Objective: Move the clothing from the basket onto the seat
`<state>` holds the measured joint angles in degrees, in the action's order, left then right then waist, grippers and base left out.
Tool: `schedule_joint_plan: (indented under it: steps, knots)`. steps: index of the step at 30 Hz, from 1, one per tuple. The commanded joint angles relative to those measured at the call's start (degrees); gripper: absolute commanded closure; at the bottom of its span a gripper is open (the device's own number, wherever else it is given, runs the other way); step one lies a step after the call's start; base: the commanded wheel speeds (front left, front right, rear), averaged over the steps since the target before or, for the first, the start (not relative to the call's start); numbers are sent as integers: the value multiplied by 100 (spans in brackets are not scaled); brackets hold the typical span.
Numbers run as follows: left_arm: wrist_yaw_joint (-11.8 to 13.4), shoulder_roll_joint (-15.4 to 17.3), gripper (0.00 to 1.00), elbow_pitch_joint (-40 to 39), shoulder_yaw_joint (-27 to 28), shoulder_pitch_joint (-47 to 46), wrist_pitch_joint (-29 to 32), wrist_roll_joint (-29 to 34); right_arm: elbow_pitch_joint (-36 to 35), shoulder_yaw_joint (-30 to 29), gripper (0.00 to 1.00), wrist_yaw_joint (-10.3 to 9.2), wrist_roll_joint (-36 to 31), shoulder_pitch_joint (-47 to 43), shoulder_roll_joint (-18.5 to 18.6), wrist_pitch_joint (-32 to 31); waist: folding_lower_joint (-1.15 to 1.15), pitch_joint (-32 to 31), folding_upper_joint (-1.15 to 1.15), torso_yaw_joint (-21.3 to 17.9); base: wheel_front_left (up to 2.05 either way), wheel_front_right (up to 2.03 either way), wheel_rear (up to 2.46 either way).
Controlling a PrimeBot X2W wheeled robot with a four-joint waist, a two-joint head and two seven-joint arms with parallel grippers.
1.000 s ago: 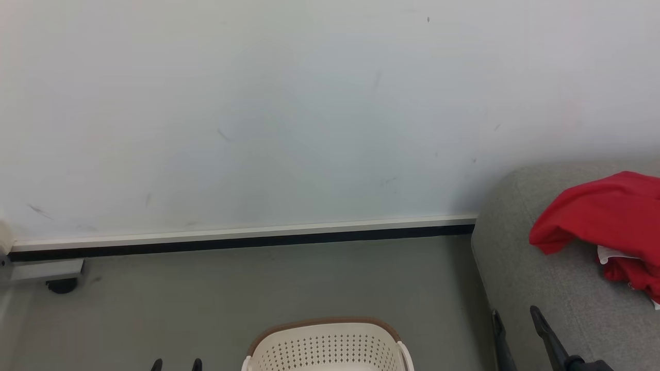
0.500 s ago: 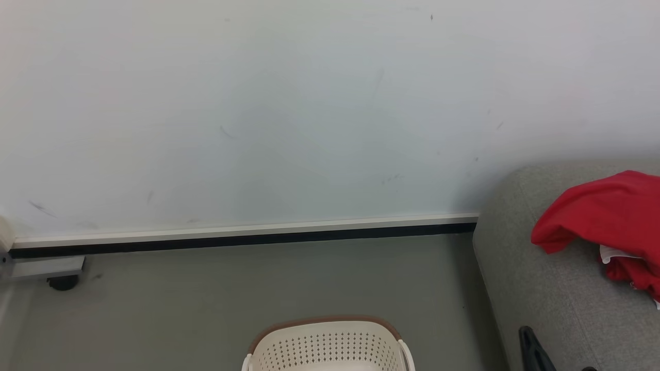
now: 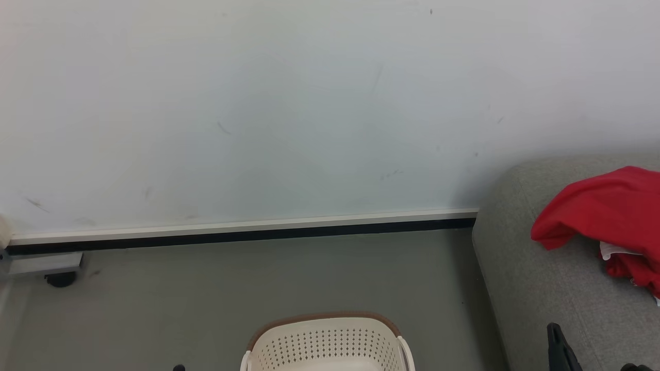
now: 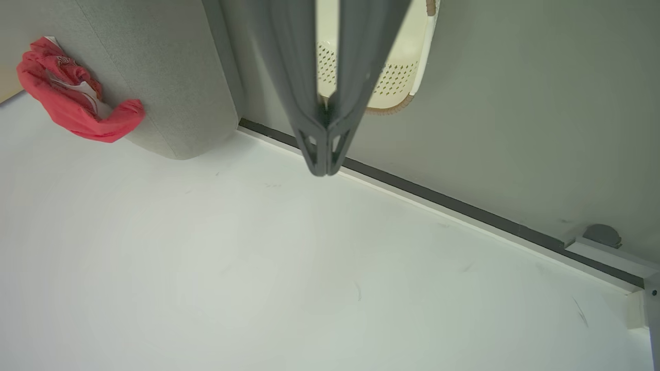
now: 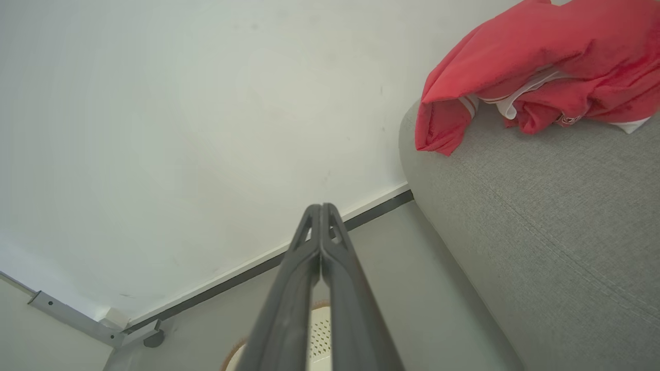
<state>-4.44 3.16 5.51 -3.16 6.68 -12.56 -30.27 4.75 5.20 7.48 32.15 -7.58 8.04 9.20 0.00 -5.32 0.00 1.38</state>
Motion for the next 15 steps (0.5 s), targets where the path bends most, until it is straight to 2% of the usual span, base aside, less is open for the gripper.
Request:
schedule_joint_plan:
  steps: [1, 15]
  knots:
    - [-22, 10, 100, -51, -26, -182, 26, -242, -58, -64, 100, 0, 266, 121, 72, -47, 0, 7, 0, -2, 0, 0, 0]
    - [-53, 3, 100, 15, -146, -332, 133, -1387, 3, -325, 100, 1, 1564, 206, 165, -363, 0, 74, 0, -20, 0, 0, 0]
